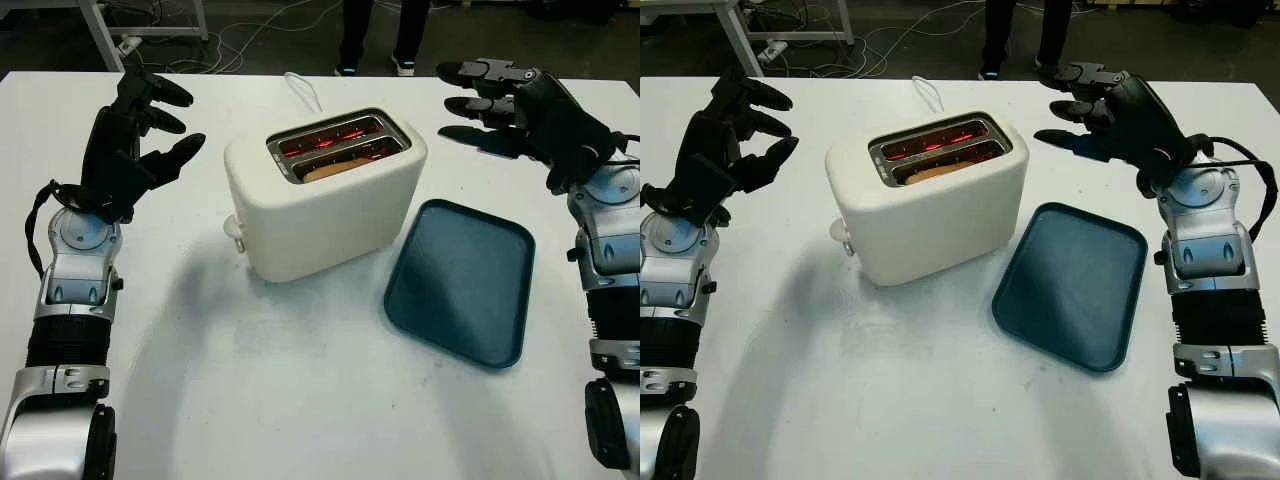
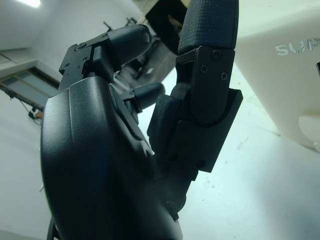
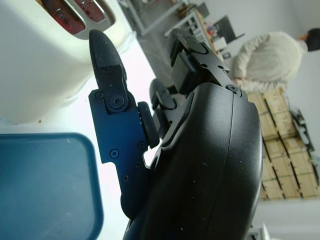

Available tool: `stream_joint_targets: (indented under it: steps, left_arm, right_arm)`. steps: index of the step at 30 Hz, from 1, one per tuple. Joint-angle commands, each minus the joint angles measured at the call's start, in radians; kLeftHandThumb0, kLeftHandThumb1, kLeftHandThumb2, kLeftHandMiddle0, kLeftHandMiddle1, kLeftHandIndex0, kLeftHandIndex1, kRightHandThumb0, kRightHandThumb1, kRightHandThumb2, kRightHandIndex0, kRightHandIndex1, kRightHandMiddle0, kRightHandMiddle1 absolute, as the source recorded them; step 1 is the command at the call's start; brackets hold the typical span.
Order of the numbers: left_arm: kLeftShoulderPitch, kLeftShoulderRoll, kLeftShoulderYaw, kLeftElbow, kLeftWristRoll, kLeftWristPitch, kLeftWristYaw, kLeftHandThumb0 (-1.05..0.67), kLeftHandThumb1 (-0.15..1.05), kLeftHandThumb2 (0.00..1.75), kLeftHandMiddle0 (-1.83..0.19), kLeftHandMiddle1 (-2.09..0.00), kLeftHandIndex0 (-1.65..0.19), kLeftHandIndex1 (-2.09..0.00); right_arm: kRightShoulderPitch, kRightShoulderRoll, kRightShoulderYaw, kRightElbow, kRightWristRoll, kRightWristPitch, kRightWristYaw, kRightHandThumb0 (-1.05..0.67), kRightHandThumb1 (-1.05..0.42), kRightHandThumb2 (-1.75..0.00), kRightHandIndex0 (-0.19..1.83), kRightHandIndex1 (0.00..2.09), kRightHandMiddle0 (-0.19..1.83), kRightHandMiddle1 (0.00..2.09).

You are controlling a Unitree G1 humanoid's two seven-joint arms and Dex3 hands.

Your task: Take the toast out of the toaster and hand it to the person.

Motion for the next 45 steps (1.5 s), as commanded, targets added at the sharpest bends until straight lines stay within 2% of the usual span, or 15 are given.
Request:
stream_joint_targets:
  steps: [1,16,27,39,45]
  left_arm:
    - [0.013,-0.001,0.009,-0.015,-0.013,0.006,0.002,-1.05,0.92,0.31,0.0,-1.69,-0.03,-1.59]
    - [0.023,-0.014,0.016,-0.033,-0.013,0.011,0.007,-1.05,0.92,0.31,0.0,-1.68,-0.02,-1.59]
    - [0.028,-0.019,0.021,-0.039,-0.011,0.031,0.005,-1.05,0.92,0.29,-0.02,-1.68,-0.04,-1.59]
    - [0.027,-0.024,0.024,-0.02,-0.017,0.012,0.0,-1.05,0.92,0.3,0.0,-1.69,-0.02,-1.6]
    - [0.044,-0.026,0.011,-0.066,-0.016,0.083,-0.006,-1.05,0.92,0.31,0.0,-1.71,0.0,-1.63]
  right_arm:
    - [0.014,-0.009,-0.001,-0.016,-0.009,-0.014,-0.006,-0.47,-0.9,0.0,0.54,0.01,0.49,0.0]
    - [0.012,-0.014,0.003,-0.015,-0.005,-0.005,0.014,-0.57,-0.91,-0.01,0.55,0.01,0.5,0.01]
    - [0.015,-0.008,0.001,-0.015,0.0,-0.009,0.014,-0.56,-0.91,0.0,0.55,0.01,0.5,0.01]
    - [0.025,-0.012,0.001,-0.041,-0.007,-0.009,0.013,-0.63,-0.92,-0.01,0.58,0.02,0.52,0.01]
    - [0.023,-0.01,-0.003,-0.043,0.001,-0.001,0.016,-0.6,-0.91,0.0,0.57,0.02,0.52,0.01]
